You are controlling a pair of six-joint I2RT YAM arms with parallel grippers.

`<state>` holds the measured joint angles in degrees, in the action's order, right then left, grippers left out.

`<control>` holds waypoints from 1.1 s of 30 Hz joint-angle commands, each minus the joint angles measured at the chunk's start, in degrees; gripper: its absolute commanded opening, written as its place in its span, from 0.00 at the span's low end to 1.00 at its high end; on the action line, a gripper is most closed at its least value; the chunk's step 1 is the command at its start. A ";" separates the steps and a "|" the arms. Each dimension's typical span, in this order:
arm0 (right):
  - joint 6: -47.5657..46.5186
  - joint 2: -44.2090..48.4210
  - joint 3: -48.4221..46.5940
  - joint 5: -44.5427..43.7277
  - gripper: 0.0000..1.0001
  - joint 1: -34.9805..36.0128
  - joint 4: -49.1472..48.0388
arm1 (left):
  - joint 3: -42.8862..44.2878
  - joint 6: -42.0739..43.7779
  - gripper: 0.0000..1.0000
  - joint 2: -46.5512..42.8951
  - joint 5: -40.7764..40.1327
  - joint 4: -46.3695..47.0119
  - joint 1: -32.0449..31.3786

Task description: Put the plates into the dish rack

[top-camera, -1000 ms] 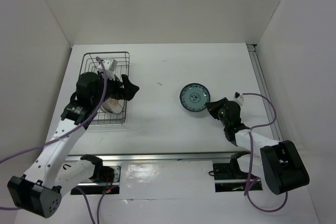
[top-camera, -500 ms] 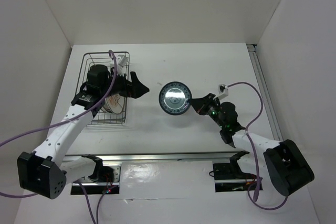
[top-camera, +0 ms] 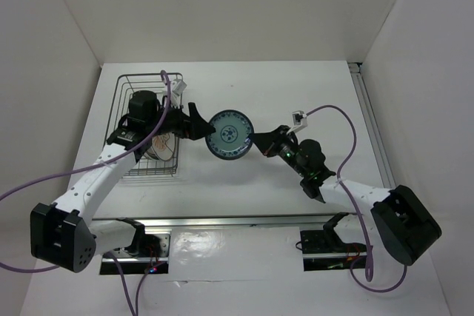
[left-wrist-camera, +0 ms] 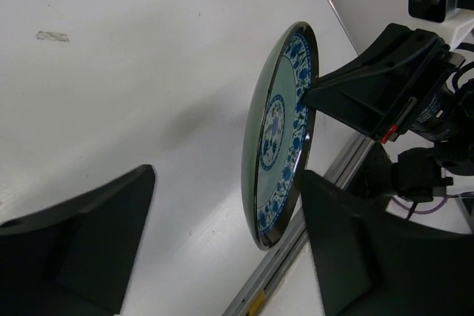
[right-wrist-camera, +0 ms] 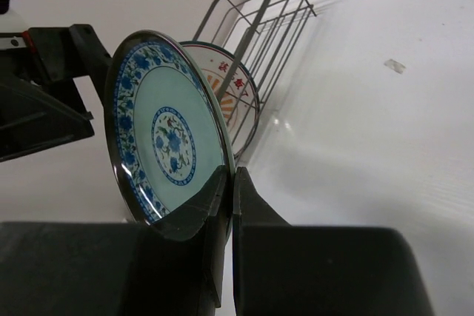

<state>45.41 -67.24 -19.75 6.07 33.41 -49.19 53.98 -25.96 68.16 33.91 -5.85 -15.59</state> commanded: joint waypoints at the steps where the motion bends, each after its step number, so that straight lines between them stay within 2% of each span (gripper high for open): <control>1: -0.76 -0.87 -3.37 -1.23 0.00 1.04 -7.93 | -0.36 -0.68 0.93 -0.05 2.74 3.47 -0.31; 2: -0.24 -1.39 -3.37 -1.23 0.00 1.57 -7.94 | -0.36 -0.07 0.82 -0.05 2.74 3.47 -0.31; 3: -0.23 -1.40 -3.98 -1.23 0.00 1.57 -7.94 | -0.36 -0.06 0.76 -0.05 2.74 3.47 -0.31; 9: 0.30 -1.40 -3.98 -1.23 0.00 3.15 -9.96 | -0.36 -0.06 0.50 0.57 2.74 3.47 -0.31; 10: 0.30 -1.40 -3.98 -1.23 0.00 3.15 -10.74 | -0.36 -0.06 0.36 0.57 2.74 3.47 -0.31; 12: 1.17 -1.92 -3.46 -1.85 0.00 3.77 -11.97 | -0.36 -0.06 0.23 1.09 3.26 3.47 -0.31; 13: 1.96 -1.93 -3.46 -1.85 0.00 3.77 -12.94 | -0.36 -0.06 0.14 1.10 3.27 3.47 -0.31; 14: 1.97 -2.54 -3.46 -1.85 0.00 4.29 -13.47 | 0.16 -0.06 0.00 1.10 3.27 3.47 -0.31; 16: 2.49 -3.16 -3.98 -1.85 0.02 4.91 -13.48 | 0.16 0.46 0.00 1.10 2.74 2.95 -0.31; 17: 2.49 -3.68 -4.50 -1.85 0.51 5.52 -12.43 | 0.77 0.99 0.00 -0.47 0.48 1.99 -0.31; 18: 1.62 -3.68 -4.51 -2.72 0.52 6.31 -11.81 | 1.39 1.52 0.00 -0.48 0.45 1.20 -0.31; 19: 1.09 -3.68 -4.51 -3.25 1.00 6.32 -10.76 | 1.40 2.13 0.00 -3.18 -3.64 0.23 -0.31; 21: -0.31 -1.67 -5.21 -4.39 1.00 6.32 -5.69 | 3.32 3.45 0.00 -7.32 -10.23 -3.53 -0.31; 22: -1.89 -0.97 -5.74 -5.09 1.00 6.32 -3.39 | 3.85 4.76 0.00 -9.69 -17.66 -4.95 -0.31; 27: -7.08 1.94 -7.15 -7.82 1.00 5.71 10.31 | 8.32 8.37 0.00 -25.67 -37.49 -10.58 -0.31; 31: -8.14 2.47 -7.15 -5.81 1.00 3.60 12.98 | 11.76 12.32 0.00 -31.67 -53.73 -14.02 -0.31; 32: -8.14 2.47 -6.28 -5.02 1.00 3.59 12.98 | 12.29 15.29 0.00 -32.30 -62.48 -14.02 -0.31; 33: -8.14 2.47 -5.57 -3.62 1.00 2.90 12.98 | 12.29 16.89 0.00 -32.30 -67.52 -13.41 -0.31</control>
<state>39.72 -66.26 -24.97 0.60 37.65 -39.20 64.99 -15.55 36.51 -11.25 -18.50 -15.99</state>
